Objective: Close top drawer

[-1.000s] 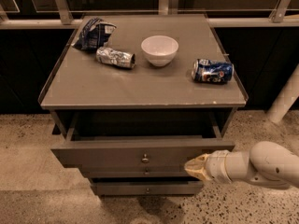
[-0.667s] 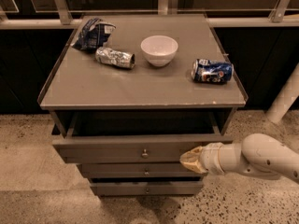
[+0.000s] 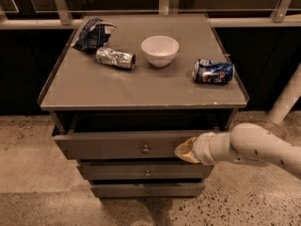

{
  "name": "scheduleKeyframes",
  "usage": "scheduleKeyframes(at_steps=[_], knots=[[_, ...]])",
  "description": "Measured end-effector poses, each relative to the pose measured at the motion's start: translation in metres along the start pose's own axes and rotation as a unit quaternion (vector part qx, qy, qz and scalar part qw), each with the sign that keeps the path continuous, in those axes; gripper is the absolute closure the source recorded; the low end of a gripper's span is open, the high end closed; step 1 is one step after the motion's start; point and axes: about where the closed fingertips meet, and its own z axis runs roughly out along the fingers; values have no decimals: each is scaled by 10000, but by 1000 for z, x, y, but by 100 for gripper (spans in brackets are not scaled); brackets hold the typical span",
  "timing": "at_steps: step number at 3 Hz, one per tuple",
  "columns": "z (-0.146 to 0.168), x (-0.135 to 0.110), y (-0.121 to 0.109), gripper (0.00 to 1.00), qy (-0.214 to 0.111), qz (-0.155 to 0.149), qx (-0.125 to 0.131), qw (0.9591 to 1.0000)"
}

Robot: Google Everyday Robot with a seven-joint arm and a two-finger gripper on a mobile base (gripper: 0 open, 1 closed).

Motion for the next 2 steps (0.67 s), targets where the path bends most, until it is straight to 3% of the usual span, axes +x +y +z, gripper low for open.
scheduleKeyframes(at_steps=[2], knots=[[2,-4,-1,100,31,-103,81,9999]])
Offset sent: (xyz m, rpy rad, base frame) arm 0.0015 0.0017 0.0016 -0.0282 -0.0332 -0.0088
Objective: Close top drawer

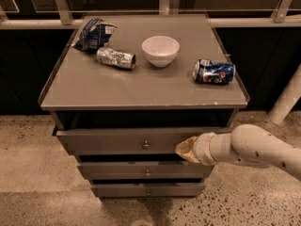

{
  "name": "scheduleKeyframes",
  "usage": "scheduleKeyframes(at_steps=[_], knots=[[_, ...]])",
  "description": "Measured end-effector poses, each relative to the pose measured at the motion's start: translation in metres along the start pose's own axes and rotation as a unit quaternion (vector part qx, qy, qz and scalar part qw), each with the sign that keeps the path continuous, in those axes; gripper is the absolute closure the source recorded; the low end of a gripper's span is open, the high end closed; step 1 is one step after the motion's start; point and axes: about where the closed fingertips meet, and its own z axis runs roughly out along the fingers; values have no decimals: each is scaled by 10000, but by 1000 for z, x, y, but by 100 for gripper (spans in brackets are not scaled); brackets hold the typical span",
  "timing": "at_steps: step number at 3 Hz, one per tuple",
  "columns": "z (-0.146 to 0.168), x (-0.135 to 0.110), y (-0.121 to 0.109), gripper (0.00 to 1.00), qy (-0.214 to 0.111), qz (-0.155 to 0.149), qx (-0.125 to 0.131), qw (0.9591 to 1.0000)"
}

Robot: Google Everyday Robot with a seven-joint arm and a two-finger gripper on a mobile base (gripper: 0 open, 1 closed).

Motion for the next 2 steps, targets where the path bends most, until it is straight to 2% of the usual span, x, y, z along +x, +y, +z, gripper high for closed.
scheduleKeyframes(at_steps=[2], knots=[[-1,-6,-20,100,-33,-294,425,9987]])
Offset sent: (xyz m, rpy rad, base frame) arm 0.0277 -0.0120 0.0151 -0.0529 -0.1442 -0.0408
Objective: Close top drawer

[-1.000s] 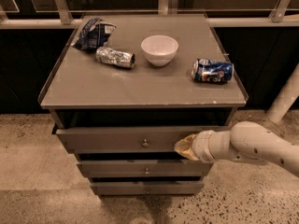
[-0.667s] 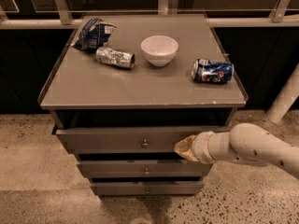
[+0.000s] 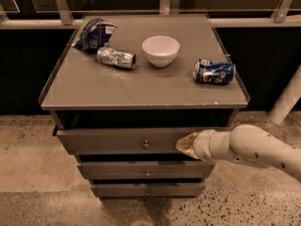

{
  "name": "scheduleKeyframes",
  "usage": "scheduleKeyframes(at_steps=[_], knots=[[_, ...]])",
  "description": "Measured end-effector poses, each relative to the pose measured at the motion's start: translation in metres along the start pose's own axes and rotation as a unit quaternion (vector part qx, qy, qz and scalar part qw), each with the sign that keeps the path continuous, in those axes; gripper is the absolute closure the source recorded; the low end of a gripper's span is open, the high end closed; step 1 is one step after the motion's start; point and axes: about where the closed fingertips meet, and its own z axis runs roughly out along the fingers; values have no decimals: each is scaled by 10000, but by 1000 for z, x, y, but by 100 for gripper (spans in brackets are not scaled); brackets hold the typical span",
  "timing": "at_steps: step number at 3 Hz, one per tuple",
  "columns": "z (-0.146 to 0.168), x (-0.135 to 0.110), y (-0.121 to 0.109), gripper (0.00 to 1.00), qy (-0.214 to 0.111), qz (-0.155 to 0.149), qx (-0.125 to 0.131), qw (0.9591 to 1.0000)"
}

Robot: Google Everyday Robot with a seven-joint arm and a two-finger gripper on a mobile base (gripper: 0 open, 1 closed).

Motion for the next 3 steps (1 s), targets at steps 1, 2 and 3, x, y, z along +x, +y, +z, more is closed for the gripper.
scheduleKeyframes(at_steps=[1,2,3], knots=[[-10,3,6,100,50,149,77,9998],[-28,4,19,100,254,538,-52,9982],[-53,6,25,81,504,1071,63,9929]])
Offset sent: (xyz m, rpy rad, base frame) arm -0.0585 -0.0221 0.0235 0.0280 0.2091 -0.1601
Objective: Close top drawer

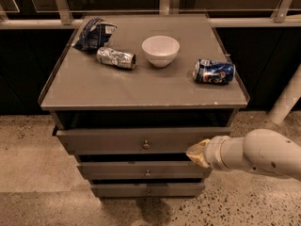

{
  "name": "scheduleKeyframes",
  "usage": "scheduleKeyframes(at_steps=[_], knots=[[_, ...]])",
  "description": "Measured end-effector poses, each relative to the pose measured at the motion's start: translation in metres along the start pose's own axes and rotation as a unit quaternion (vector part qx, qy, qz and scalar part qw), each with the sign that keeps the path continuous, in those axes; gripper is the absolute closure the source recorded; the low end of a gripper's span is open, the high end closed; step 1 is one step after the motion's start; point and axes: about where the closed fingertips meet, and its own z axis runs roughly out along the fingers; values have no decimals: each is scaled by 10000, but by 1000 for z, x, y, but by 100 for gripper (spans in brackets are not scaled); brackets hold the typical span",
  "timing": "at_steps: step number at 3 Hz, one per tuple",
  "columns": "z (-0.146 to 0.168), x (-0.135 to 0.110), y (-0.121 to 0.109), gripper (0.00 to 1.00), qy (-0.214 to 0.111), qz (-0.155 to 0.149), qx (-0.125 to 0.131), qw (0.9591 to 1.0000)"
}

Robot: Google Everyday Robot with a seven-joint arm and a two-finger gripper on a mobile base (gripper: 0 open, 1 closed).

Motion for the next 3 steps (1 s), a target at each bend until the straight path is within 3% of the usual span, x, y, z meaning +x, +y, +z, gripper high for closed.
scheduleKeyframes(at_steps=[3], knots=[[-2,-2,0,11,-1,62,16,10000]])
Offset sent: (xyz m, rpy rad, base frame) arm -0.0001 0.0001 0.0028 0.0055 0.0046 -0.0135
